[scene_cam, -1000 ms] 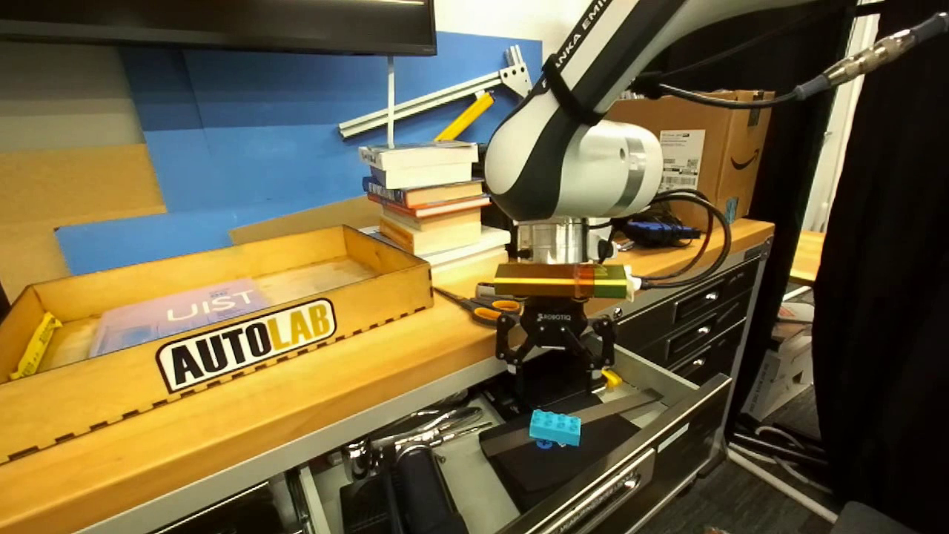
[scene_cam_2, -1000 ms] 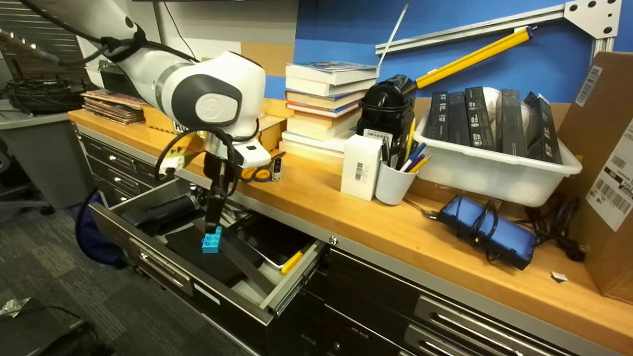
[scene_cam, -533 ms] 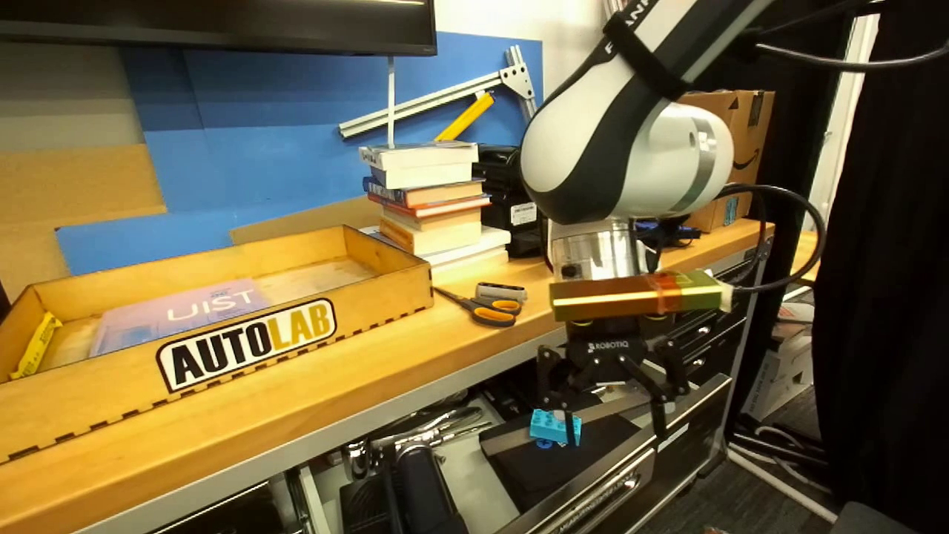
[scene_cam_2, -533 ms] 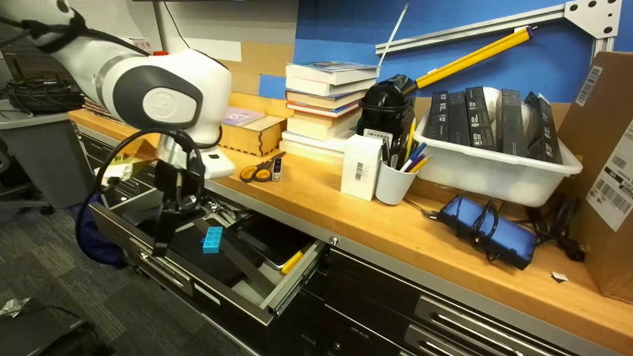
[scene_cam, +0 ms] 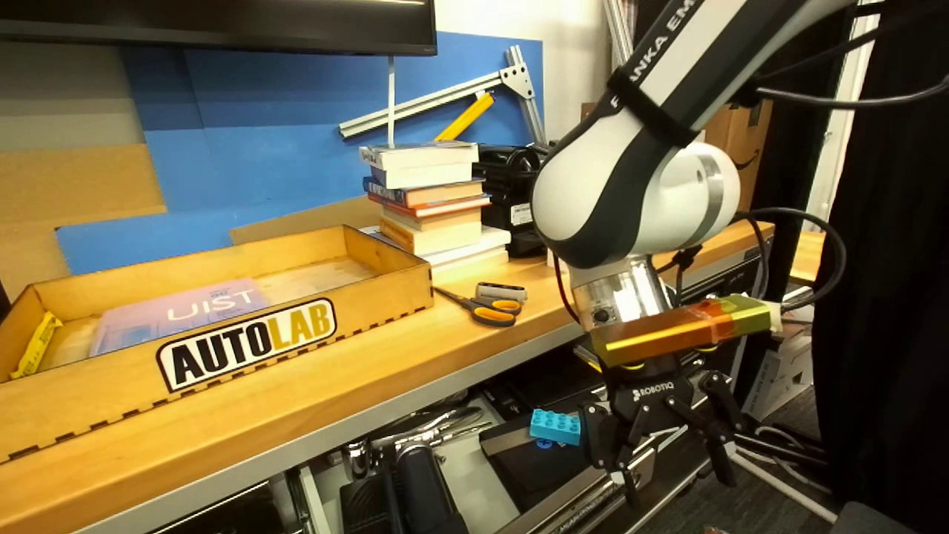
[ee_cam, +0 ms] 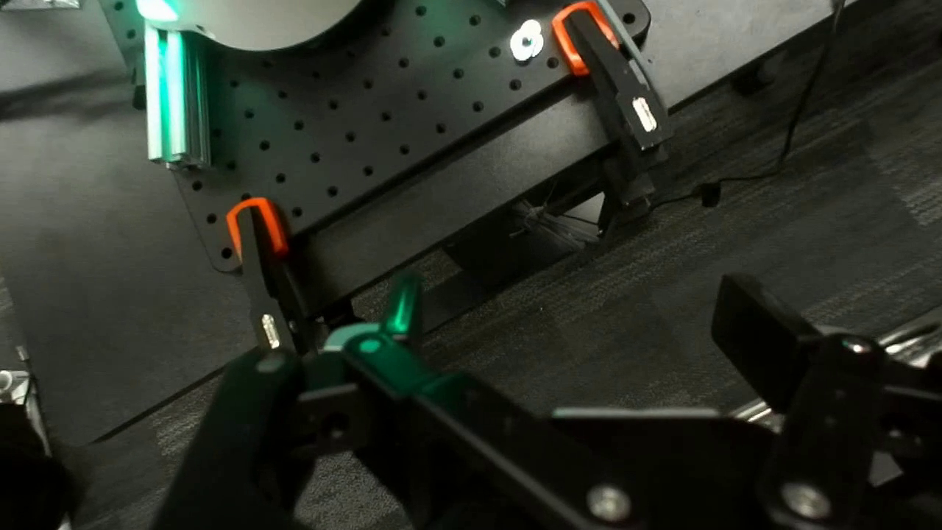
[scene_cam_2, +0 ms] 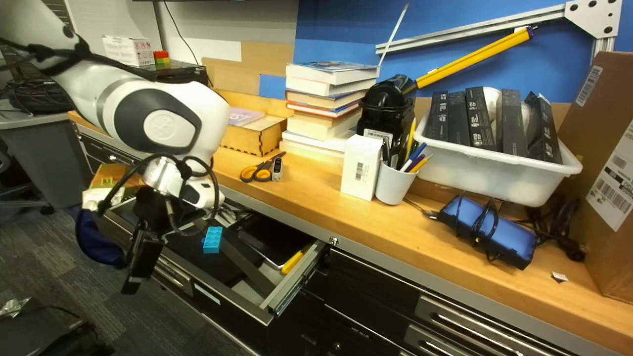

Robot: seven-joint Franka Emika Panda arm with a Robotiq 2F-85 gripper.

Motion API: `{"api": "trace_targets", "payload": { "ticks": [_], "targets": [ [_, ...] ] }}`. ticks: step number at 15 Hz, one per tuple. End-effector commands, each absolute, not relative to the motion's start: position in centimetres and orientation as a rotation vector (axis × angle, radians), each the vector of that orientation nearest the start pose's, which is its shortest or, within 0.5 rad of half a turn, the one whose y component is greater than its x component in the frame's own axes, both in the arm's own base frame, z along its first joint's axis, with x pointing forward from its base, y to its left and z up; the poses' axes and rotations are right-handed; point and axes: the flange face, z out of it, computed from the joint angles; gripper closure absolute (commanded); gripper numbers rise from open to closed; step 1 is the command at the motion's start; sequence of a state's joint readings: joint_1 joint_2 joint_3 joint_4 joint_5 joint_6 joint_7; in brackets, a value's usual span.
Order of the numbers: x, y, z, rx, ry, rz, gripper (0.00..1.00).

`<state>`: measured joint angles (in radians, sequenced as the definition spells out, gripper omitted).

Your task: Put the blue object inside the drawer.

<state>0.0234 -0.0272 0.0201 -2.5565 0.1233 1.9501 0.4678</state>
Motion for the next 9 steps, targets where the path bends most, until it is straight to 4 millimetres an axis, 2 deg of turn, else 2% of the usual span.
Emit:
{"api": "trace_targets", "payload": {
  "ticks": [1,2,4,7,9],
  "targets": [
    [40.0,1.1,21.5,-2.893,0.862,0.926,0.00],
    [38.5,1.6,22.5,-2.933,0.814,0.925,0.00],
    [38.9,1.1,21.2,-2.910,0.837,0.957,0.00],
    [39.5,1.0,21.3,-2.908,0.844,0.943,0.00],
    [41.5,1.0,21.3,-2.877,0.919,0.856,0.00]
  ]
}}
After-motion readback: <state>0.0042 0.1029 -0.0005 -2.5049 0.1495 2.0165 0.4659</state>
